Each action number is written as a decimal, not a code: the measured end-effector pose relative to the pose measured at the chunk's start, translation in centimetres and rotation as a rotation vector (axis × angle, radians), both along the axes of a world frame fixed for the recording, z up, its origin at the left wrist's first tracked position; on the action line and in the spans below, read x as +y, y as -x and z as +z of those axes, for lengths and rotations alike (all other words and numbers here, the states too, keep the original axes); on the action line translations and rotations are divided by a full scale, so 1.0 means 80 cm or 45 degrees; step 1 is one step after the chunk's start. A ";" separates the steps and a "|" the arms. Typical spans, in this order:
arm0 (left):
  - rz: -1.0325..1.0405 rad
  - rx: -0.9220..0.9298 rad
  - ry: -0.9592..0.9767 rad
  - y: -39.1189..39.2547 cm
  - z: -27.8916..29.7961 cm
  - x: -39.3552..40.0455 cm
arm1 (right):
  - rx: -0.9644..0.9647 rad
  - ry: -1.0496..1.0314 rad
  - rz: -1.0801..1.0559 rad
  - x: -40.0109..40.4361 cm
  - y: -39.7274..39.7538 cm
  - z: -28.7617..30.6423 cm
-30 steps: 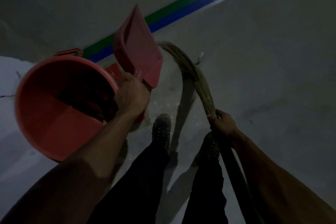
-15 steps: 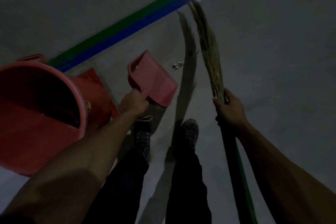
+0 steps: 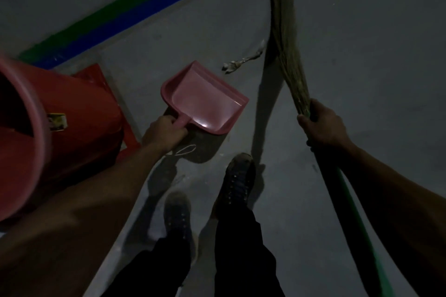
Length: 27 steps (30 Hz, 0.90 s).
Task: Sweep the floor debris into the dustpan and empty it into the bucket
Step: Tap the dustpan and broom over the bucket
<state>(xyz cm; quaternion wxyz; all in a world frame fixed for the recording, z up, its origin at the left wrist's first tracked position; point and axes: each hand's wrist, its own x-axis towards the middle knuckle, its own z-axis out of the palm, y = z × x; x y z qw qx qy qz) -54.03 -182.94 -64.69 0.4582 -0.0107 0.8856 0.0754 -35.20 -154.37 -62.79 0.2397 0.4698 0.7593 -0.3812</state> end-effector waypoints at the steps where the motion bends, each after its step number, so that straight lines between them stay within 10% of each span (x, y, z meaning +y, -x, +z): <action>1: -0.016 0.018 0.018 -0.002 -0.006 -0.002 | -0.010 -0.011 0.072 -0.005 -0.001 -0.004; 17: -0.075 0.255 -0.063 -0.020 -0.034 -0.011 | 0.069 0.004 0.554 -0.108 -0.061 -0.011; 27: 0.252 0.393 -0.179 -0.028 0.131 -0.047 | 0.243 0.026 0.534 -0.140 -0.020 0.156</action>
